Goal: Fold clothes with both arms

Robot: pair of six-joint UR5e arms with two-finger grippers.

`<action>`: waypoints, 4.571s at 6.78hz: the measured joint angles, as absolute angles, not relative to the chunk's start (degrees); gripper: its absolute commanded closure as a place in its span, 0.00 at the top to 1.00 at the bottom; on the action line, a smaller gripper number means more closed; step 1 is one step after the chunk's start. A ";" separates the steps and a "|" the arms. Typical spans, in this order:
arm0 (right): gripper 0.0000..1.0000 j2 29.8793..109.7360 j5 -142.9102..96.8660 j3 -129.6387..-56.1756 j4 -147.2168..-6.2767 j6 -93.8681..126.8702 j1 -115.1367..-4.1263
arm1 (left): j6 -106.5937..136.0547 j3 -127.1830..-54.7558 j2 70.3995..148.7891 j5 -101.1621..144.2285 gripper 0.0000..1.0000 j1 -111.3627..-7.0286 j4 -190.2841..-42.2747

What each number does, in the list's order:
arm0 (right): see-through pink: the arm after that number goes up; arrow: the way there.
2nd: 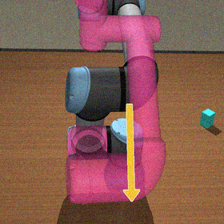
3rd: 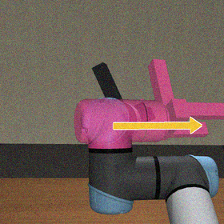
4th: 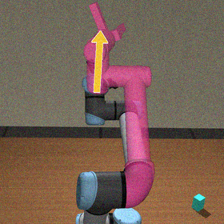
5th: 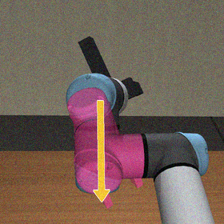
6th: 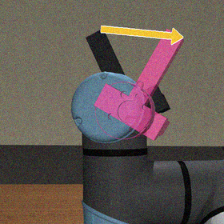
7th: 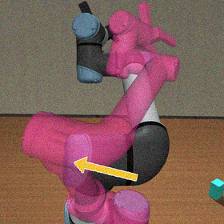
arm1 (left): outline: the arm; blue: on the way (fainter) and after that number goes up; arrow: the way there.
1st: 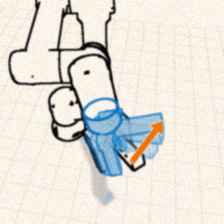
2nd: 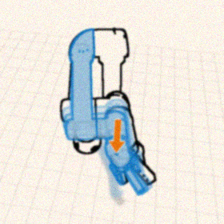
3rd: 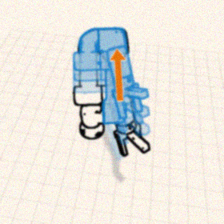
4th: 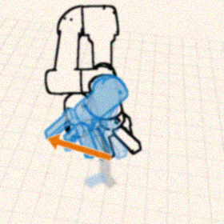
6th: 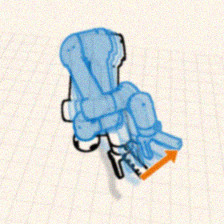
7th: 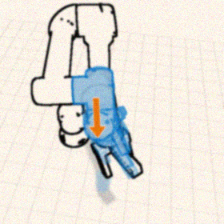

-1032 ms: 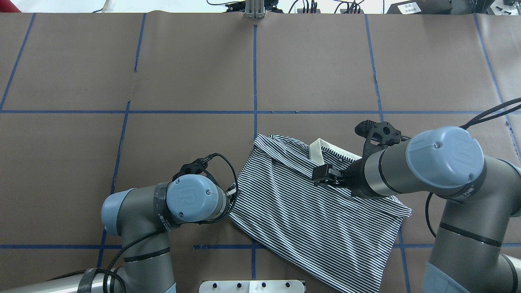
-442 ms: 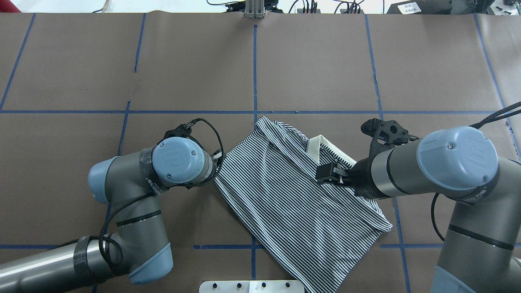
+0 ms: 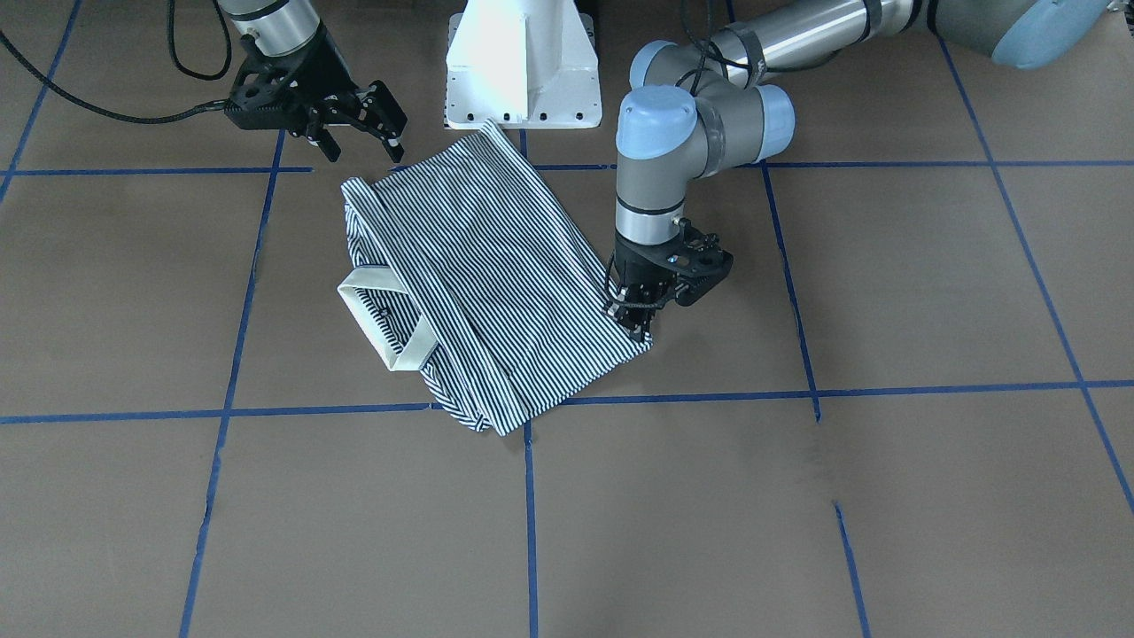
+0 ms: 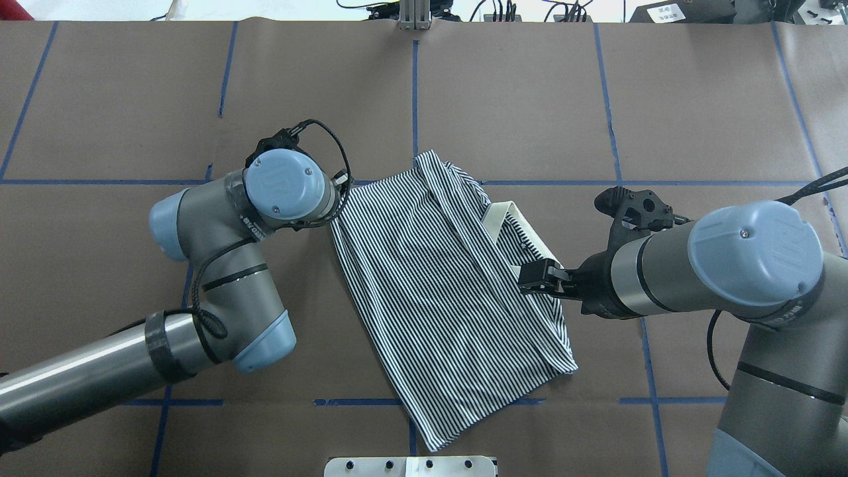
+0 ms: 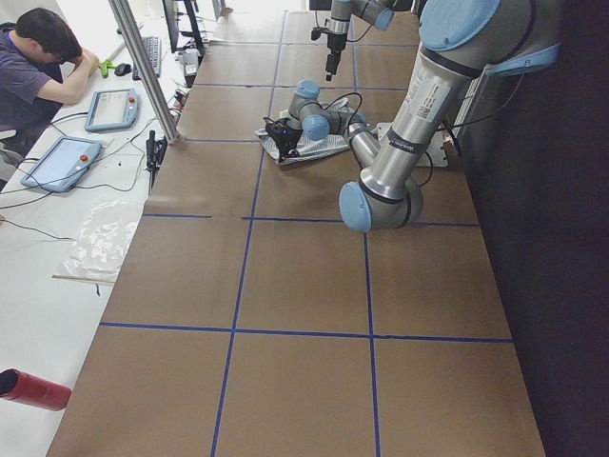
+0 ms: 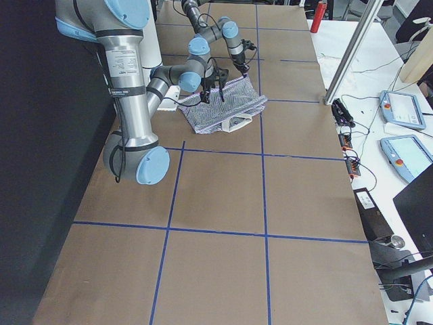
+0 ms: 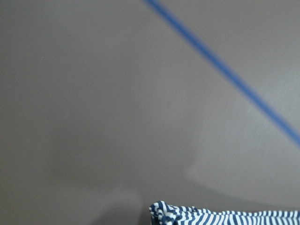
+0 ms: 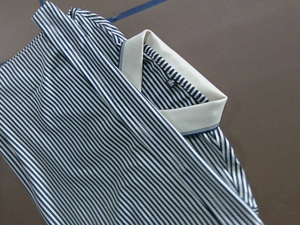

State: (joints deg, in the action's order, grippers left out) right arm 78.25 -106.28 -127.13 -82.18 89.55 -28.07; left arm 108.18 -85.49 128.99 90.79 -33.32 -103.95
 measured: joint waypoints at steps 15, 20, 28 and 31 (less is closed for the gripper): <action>1.00 55.34 -100.42 -107.80 -102.31 68.53 -25.29 | 76.66 -96.05 125.10 100.90 1.00 -42.06 -103.91; 1.00 49.03 -101.24 -95.57 -105.21 66.35 -20.58 | 76.40 -104.45 120.62 103.73 1.00 -41.44 -100.21; 1.00 50.83 -101.60 -95.06 -108.42 60.95 -20.59 | 76.54 -104.23 121.14 103.80 1.00 -41.09 -100.92; 1.00 51.91 -101.56 -95.87 -110.68 57.55 -22.20 | 76.85 -104.37 121.43 103.80 1.00 -41.05 -100.98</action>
